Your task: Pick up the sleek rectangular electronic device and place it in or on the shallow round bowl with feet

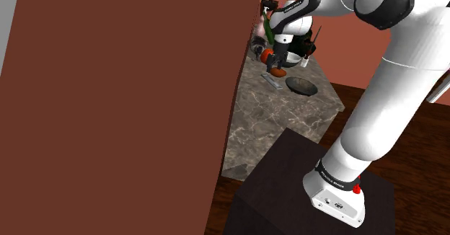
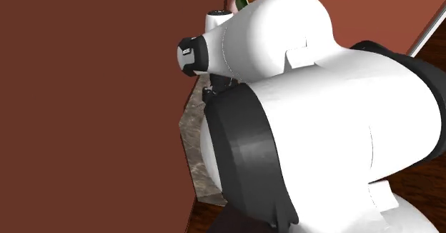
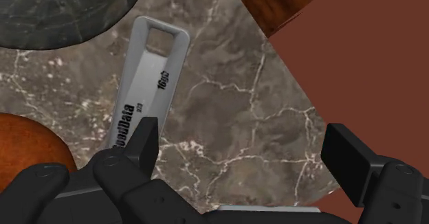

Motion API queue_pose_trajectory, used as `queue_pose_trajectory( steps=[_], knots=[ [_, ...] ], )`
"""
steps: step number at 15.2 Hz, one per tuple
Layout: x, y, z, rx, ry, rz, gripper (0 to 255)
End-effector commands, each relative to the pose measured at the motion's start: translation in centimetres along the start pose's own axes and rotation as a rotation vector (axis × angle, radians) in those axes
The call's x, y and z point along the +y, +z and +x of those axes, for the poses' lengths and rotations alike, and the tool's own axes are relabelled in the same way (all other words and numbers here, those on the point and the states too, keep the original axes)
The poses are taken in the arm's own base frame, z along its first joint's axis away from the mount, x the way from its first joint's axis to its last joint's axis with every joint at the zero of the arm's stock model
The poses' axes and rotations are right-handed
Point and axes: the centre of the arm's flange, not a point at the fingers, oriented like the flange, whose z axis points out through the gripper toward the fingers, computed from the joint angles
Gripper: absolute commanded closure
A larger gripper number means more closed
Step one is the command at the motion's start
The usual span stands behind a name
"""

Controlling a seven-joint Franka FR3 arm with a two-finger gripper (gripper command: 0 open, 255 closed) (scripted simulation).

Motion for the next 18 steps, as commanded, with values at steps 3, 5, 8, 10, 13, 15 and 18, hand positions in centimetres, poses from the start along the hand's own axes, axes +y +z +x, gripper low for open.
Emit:
queue_pose_trajectory(
  steps=[3, 5, 8, 10, 13, 15, 18],
  knots=[
    [3.9, 3.1, 2.0, -0.002, 0.043, 0.001, 0],
    [5.9, 4.5, 3.0, -0.003, 0.064, 0.002, 0],
    [8.1, 6.1, 4.1, -0.004, 0.088, 0.003, 0],
    [8.1, 7.1, 4.1, -0.004, 0.088, 0.003, 0],
    [8.1, 8.7, 4.1, -0.004, 0.088, 0.003, 0],
    [8.1, 10.1, 4.1, -0.004, 0.088, 0.003, 0],
    [8.1, 10.1, 4.1, -0.004, 0.088, 0.003, 0]
  ],
)
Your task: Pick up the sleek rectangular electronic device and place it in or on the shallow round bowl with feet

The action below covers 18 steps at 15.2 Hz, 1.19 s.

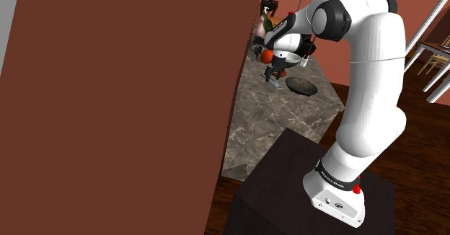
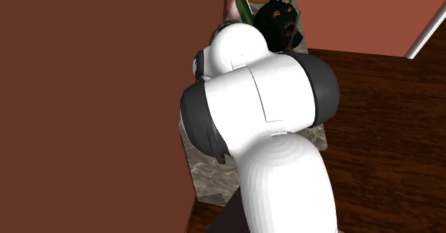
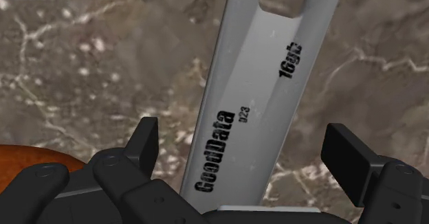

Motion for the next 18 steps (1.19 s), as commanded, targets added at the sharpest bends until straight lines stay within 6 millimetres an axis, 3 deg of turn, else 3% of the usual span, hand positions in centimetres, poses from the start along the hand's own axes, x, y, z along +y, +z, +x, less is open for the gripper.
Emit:
queue_pose_trajectory(
  steps=[1, 5, 6, 15, 18],
  knots=[
    [0.0, 0.1, 0.0, 0.0, 0.0, 0.0, 0],
    [0.0, 0.1, 0.0, 0.0, 0.0, 0.0, 0],
    [0.0, 0.1, 0.0, 0.0, 0.0, 0.0, 255],
    [0.0, 0.1, 0.0, 0.0, 0.0, 0.0, 255],
    [0.0, -1.5, 0.0, 0.0, 0.0, 0.0, 255]
  ],
)
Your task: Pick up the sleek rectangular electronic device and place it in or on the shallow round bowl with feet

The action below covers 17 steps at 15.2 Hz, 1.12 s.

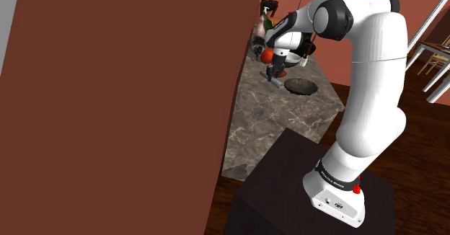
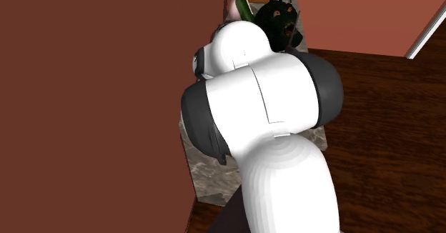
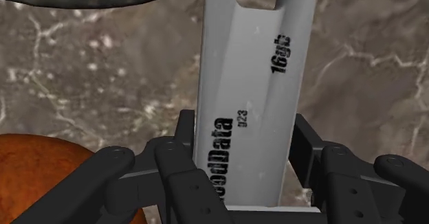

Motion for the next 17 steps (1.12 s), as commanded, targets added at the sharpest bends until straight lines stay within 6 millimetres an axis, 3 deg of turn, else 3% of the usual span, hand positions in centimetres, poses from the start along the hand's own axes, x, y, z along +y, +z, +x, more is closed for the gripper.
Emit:
queue_pose_trajectory(
  steps=[1, 17],
  knots=[
    [0.0, -1.0, 0.0, -0.001, 0.0, 0.0, 255],
    [-0.1, -9.4, -0.1, -0.001, 0.0, 0.0, 255]
  ],
)
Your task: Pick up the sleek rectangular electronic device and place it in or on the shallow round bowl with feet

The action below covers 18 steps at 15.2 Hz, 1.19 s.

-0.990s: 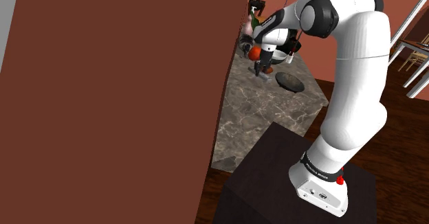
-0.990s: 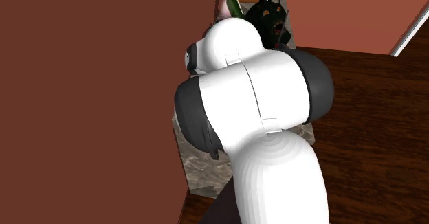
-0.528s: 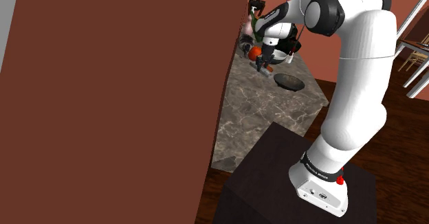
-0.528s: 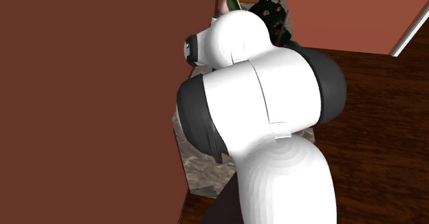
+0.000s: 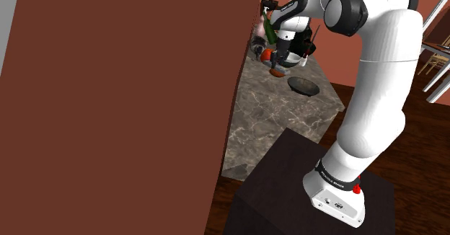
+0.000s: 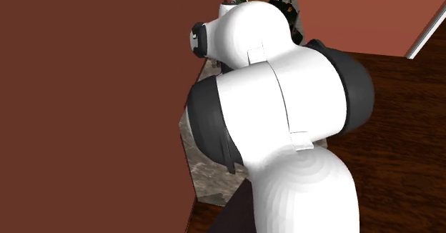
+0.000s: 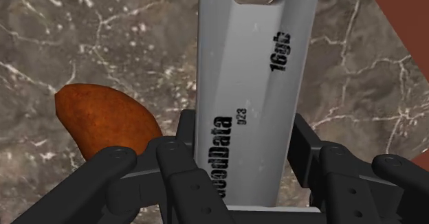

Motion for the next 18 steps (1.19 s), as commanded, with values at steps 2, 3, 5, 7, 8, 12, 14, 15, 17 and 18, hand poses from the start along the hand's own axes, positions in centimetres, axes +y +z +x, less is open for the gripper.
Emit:
queue_pose_trajectory(
  steps=[2, 3, 5, 7, 8, 12, 14, 15, 17, 18],
  knots=[
    [0.1, -1.7, -0.1, 0.0, 0.0, 0.0, 255],
    [0.1, -2.1, -0.1, 0.0, 0.0, 0.0, 255],
    [1.2, -2.1, -2.5, 0.0, 0.0, 0.0, 255],
    [2.3, -2.0, -4.9, 0.0, 0.0, 0.0, 255],
    [2.8, -2.0, -6.1, 0.0, 0.0, 0.0, 255],
    [5.0, -1.9, -10.9, 0.0, 0.0, 0.0, 255],
    [6.1, -1.9, -13.3, 0.0, 0.0, 0.0, 255],
    [6.7, -1.9, -14.5, 0.0, 0.0, 0.0, 255],
    [7.3, -1.3, -15.8, 0.0, 0.0, 0.0, 255],
    [7.3, -0.8, -15.8, 0.0, 0.0, 0.0, 255]
  ],
)
